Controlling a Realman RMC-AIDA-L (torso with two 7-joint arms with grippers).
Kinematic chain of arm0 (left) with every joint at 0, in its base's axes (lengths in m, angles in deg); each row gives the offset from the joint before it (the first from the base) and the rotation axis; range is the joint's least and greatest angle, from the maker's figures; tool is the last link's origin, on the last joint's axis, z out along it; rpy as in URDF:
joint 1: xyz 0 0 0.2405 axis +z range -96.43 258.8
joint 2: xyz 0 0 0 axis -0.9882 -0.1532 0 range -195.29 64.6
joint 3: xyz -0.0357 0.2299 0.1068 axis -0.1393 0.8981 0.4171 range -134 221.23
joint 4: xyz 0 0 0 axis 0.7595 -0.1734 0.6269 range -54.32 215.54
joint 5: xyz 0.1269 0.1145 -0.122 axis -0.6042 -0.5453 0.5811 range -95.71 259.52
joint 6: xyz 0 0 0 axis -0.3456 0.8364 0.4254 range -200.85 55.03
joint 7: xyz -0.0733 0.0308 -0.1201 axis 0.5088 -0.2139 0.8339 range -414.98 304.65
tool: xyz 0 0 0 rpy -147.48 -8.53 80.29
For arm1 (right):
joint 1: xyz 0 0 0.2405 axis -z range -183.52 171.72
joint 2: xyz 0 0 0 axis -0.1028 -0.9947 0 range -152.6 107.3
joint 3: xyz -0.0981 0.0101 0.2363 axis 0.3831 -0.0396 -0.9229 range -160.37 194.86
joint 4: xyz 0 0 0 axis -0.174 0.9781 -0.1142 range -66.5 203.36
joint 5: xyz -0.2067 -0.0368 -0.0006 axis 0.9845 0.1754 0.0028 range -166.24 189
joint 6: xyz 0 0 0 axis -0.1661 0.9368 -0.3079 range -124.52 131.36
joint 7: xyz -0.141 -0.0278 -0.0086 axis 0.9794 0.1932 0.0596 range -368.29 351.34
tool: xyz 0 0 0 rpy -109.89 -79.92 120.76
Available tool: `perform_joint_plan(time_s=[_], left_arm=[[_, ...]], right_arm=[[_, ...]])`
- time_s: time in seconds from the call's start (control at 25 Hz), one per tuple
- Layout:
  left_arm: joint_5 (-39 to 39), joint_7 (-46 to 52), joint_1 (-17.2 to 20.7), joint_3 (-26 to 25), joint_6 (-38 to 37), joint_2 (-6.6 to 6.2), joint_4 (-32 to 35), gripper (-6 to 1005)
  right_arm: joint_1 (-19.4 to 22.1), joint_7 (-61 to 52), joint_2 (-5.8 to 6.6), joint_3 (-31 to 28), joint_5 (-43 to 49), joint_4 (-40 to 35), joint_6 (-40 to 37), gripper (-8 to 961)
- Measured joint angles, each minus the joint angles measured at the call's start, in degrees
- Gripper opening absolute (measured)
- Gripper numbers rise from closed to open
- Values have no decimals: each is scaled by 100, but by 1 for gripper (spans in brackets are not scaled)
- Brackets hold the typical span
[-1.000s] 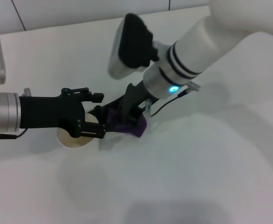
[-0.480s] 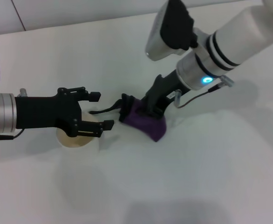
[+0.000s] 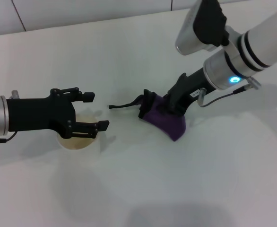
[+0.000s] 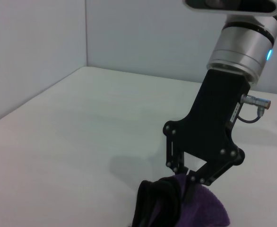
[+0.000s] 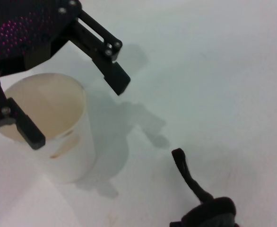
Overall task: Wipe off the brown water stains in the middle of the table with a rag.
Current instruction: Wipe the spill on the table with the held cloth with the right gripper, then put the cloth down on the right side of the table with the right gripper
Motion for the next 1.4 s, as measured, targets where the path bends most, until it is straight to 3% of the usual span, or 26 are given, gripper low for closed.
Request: perform_joint_plan(time_s=[0.4,1.0,1.32,1.4], left_arm=[[12,-43,71,-507,-216,-21,0,880],[-15,-62,205,-520,-229,-19,-3,880],[-7,-104,180,-527,-227,-13,-22,880],[-6,-105,173,-528,-227,-13,-23,880]], right_arm=[[535,74,5,-74,5,-521,-52,144],[694,220,-8,-186,-52,-751,-267,153],[778,394,-31,-583,-287,-751,-311,158],[820,490,-31,-647,-385,-751,-312,201]])
